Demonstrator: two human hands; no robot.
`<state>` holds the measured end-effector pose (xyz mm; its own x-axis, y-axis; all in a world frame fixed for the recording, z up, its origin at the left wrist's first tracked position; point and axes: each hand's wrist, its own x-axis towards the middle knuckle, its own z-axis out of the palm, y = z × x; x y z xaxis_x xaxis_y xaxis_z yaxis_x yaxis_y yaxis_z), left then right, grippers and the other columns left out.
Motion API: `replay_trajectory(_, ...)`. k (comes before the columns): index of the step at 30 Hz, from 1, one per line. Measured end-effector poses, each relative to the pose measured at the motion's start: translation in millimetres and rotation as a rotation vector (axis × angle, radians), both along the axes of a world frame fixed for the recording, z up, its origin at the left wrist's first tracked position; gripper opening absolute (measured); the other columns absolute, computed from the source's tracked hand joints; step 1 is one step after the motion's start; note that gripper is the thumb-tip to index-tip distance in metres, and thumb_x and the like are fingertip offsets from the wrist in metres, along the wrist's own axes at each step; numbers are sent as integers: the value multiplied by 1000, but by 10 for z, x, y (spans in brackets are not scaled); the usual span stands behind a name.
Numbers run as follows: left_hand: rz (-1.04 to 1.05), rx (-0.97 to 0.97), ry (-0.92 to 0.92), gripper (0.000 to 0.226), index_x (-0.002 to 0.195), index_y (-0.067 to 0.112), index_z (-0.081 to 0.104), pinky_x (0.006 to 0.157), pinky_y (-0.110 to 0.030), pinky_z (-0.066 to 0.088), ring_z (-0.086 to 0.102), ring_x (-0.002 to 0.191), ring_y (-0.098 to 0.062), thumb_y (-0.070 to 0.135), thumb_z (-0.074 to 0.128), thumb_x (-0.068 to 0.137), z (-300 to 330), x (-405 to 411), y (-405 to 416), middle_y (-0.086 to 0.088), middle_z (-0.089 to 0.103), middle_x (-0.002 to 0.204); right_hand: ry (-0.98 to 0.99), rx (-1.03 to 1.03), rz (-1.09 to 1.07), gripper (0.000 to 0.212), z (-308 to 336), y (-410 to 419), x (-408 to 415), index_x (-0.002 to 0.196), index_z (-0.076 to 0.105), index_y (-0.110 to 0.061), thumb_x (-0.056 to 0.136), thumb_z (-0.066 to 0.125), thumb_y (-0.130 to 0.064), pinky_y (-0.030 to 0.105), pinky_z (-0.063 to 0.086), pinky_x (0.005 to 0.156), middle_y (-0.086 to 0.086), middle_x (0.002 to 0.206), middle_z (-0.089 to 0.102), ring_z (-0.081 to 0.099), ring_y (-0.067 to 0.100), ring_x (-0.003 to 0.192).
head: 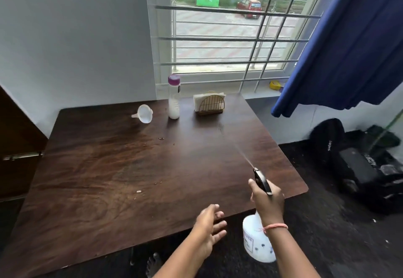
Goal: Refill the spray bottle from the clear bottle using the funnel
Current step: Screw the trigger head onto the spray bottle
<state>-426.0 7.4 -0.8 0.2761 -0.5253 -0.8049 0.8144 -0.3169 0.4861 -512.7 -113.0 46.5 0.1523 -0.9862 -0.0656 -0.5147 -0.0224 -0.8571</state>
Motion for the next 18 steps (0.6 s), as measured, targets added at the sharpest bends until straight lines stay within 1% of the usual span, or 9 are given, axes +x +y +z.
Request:
replay_trajectory(3,129,9,-50,23,109,17,62,67,-31,49,63,87,-20,28,53,90,56,132,-5,-2,65,103,-51,41,66,27,-153,-19,-146,63,63,-14,81,71,-34,40,53,66,-5,57,65,63,22,65)
replay_trajectory(6,225,-15,-80,20,106,18,64,66,-30,49,63,83,-19,25,52,92,103,231,-13,-2,64,105,-114,34,-10,29,-260,-15,-240,65,60,-16,82,68,-38,49,55,59,-1,55,60,60,28,59)
replay_trajectory(8,287,-34,-99,18,104,18,64,64,-29,47,61,78,-18,22,51,93,142,265,-28,-1,63,101,-81,22,-50,32,-277,13,-270,59,62,-15,83,66,-35,47,55,57,0,53,64,61,22,53)
replay_trajectory(9,322,-42,-107,17,103,18,63,63,-29,46,60,76,-17,20,50,93,162,277,-33,-1,62,98,-58,31,-20,32,-290,37,-265,56,64,-14,83,67,-31,46,55,57,1,52,65,62,19,51)
replay_trajectory(10,357,-44,-115,16,101,18,63,62,-29,44,59,74,-16,18,49,93,188,290,-35,1,61,95,-54,50,51,28,-312,71,-255,57,66,-15,83,69,-28,44,55,57,2,54,66,63,17,52)
replay_trajectory(12,425,-47,-143,16,97,20,62,60,-27,43,58,70,-15,15,47,92,205,314,-29,2,59,89,-64,114,279,14,-360,182,-220,69,72,-16,79,76,-24,36,51,61,5,64,70,66,13,61)
replay_trajectory(13,455,-49,-165,17,95,21,61,59,-27,42,58,69,-14,13,47,91,209,328,-16,3,59,88,-53,123,407,14,-391,245,-196,75,72,-14,77,78,-26,31,48,63,5,69,69,64,9,65)
replay_trajectory(16,528,-49,-255,18,88,23,59,58,-25,41,57,68,-12,11,47,91,245,406,45,5,59,86,-9,157,655,34,-477,396,-99,69,64,-10,71,77,-41,25,40,60,2,68,56,56,6,63)
replay_trajectory(18,560,-39,-320,20,86,25,59,59,-25,41,56,69,-11,9,47,91,260,515,122,6,59,86,-46,192,722,36,-444,466,25,68,60,-10,71,75,-42,26,38,60,-3,66,51,52,7,63)
